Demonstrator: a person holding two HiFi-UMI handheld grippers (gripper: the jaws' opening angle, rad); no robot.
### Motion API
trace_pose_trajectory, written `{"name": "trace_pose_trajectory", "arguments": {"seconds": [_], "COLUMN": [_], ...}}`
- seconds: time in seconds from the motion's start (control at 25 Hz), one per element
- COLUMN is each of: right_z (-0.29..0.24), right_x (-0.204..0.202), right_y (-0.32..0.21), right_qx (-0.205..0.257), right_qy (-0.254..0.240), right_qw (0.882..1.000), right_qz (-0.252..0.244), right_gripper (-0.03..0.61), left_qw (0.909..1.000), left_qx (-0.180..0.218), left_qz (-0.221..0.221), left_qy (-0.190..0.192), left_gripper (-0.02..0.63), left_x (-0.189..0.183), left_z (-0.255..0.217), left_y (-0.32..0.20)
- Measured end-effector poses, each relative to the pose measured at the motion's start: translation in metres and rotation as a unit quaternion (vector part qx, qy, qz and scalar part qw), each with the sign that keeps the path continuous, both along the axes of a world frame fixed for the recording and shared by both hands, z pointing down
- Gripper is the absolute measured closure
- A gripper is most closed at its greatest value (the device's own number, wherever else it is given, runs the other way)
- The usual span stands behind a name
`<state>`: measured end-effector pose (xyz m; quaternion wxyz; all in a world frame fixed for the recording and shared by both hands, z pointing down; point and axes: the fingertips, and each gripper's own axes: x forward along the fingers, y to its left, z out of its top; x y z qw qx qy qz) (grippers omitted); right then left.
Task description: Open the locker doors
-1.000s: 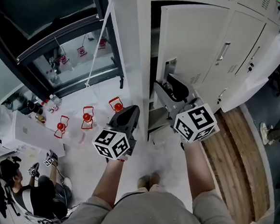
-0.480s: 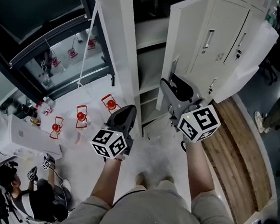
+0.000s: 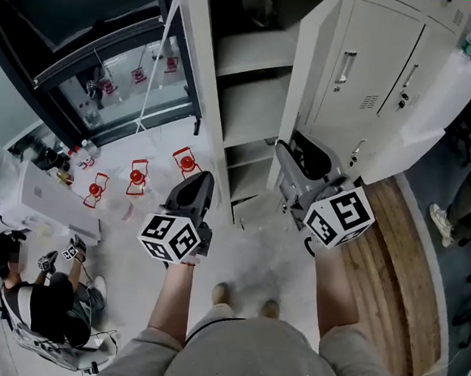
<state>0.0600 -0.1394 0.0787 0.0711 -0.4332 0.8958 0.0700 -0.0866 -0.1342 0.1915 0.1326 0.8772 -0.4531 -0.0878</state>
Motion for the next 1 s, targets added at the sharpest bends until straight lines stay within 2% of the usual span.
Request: {"name": "trace_pose_trajectory", "arguments": {"seconds": [0.24,0.6,1.0], "right_z": [-0.001,0.002,0.011], "right_x": [0.059,0.147,0.203], "right_y": [0.027,0.044,0.038], "right_qx": [0.006,0.003,-0.008], "right_qy": [0.004,-0.011,-0.017], "right_qw": [1.000,0.999,0.997], "right_qz": [-0.005,0.037,0.073], "right_gripper": [0.437,0.486,0.494], "left_qw": [0.9996,0.9989,0.9980], "left_qx": [-0.007,0.002,-0.002], "left_qz": [-0.027,-0.046,-0.062], "left_qy": [0.003,-0.004,-0.015], "left_gripper": [0.615,0.615,0.615], "left_x": [0.035,0.075,0.092], "left_z": [0.009,0.003,0.006], "left_y": [0.029,0.063,0.083]}}
